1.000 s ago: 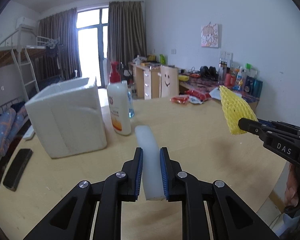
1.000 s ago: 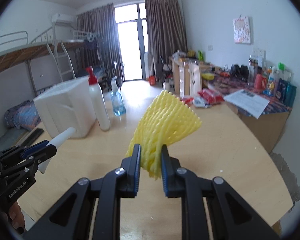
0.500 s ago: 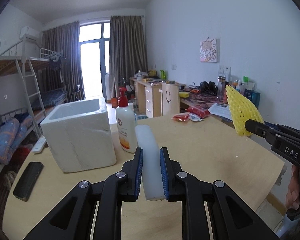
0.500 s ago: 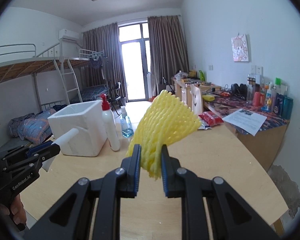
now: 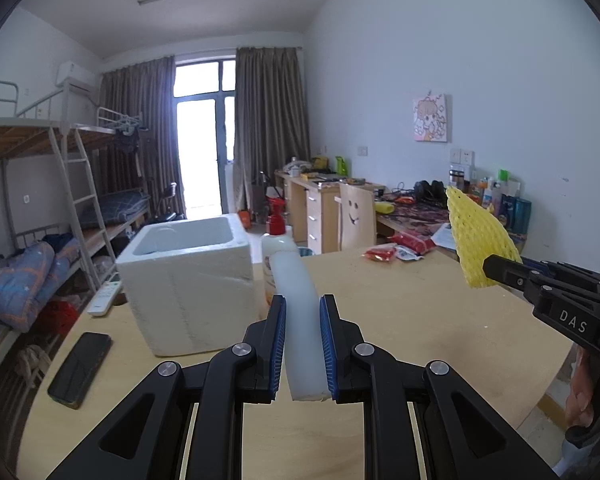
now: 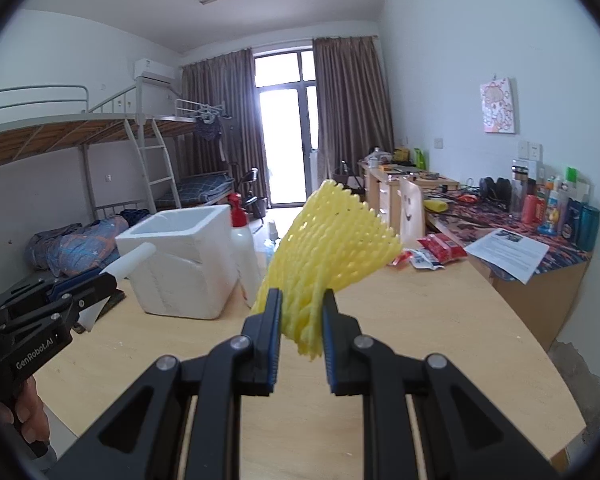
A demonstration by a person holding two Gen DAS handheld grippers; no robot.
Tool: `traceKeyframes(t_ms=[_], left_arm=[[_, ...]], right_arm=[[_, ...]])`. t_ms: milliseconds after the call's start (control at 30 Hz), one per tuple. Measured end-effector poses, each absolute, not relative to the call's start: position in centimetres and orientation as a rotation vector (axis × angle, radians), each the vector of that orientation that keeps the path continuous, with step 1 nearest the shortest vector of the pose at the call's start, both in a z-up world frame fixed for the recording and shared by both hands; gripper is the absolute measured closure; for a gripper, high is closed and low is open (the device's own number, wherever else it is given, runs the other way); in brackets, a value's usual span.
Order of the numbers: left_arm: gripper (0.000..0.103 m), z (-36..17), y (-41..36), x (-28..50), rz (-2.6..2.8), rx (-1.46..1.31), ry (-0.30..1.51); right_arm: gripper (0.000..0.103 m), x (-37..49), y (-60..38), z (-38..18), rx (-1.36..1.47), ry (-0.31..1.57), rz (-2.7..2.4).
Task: Organize soft objects
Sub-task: 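Lift the foam strip with the left tool while the right tool lifts the mesh sleeve, then carry the foam strip and the mesh sleeve over the white foam box with both tools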
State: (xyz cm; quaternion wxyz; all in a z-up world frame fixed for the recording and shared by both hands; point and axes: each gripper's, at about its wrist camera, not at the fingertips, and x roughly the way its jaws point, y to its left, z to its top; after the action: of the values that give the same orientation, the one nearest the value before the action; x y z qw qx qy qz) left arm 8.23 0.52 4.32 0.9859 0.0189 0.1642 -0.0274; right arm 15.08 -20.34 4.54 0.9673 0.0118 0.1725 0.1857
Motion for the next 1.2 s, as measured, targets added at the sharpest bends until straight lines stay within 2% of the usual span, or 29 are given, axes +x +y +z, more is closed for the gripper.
traceKeyframes(t_ms=[467, 1200], left_arm=[[0.084, 5.1, 6.6, 5.9, 0.112, 0.013, 0.293], [0.084, 5.8, 8.5, 6.5, 0.095, -0.037, 0.297]], right_arm=[[0.081, 15.5, -13.7, 5.0, -0.024, 0.318, 0.572], [0.081, 16.6, -11.3, 5.6, -0.055, 0.323, 0.624]])
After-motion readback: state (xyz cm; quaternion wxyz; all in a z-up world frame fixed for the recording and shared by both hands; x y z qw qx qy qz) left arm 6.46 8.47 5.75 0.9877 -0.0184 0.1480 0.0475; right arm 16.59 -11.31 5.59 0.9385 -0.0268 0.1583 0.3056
